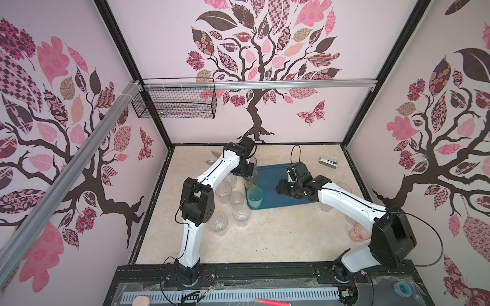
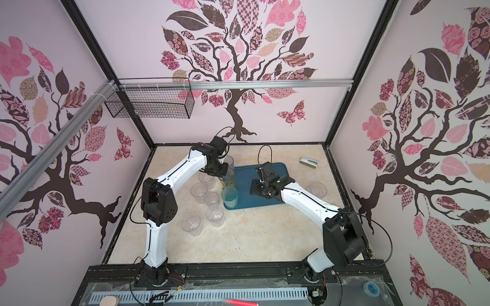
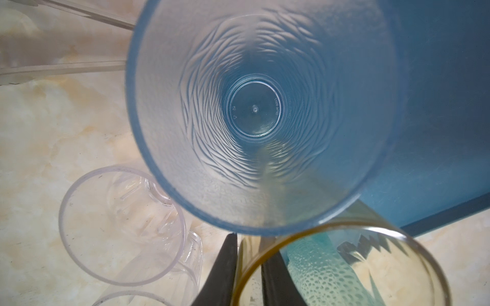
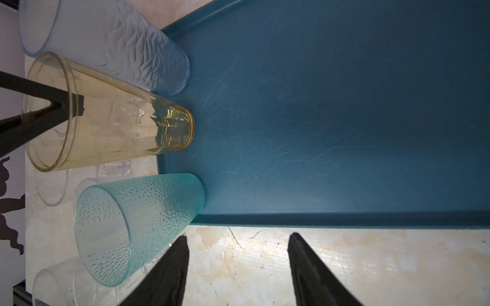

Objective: Place the glasses into the tray
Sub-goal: Place the glass on the tray.

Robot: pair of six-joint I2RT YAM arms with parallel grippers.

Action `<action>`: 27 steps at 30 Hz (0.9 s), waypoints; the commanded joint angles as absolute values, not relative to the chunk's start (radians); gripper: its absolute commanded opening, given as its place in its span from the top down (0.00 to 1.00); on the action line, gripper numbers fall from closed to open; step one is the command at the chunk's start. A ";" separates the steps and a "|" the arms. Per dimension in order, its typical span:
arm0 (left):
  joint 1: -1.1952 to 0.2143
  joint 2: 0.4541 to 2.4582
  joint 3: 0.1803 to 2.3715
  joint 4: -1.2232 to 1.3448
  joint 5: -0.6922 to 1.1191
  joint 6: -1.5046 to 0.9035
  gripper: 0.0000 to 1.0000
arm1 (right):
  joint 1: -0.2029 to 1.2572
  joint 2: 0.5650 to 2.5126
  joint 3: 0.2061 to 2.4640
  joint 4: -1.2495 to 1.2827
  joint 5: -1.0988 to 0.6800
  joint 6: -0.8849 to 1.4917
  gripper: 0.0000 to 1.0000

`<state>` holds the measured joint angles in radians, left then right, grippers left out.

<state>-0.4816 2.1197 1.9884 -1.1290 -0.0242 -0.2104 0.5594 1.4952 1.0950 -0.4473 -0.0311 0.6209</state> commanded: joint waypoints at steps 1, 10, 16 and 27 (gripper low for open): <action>-0.487 2.100 1.985 -1.091 0.000 -0.210 0.79 | 0.556 1.498 1.135 -0.453 -0.040 0.609 0.37; -0.486 2.074 1.980 -1.093 -0.011 -0.203 0.76 | 0.557 1.499 1.130 -0.454 -0.053 0.615 0.37; -0.488 2.039 1.980 -1.099 -0.028 -0.198 0.70 | 0.556 1.507 1.134 -0.451 -0.063 0.620 0.37; -0.487 1.974 1.984 -1.117 -0.043 -0.197 0.64 | 0.556 1.495 1.141 -0.466 -0.057 0.615 0.37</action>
<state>-0.4831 2.0304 1.9877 -1.1065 -0.0257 -0.2043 0.5594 1.4975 1.0950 -0.4450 -0.0601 0.6216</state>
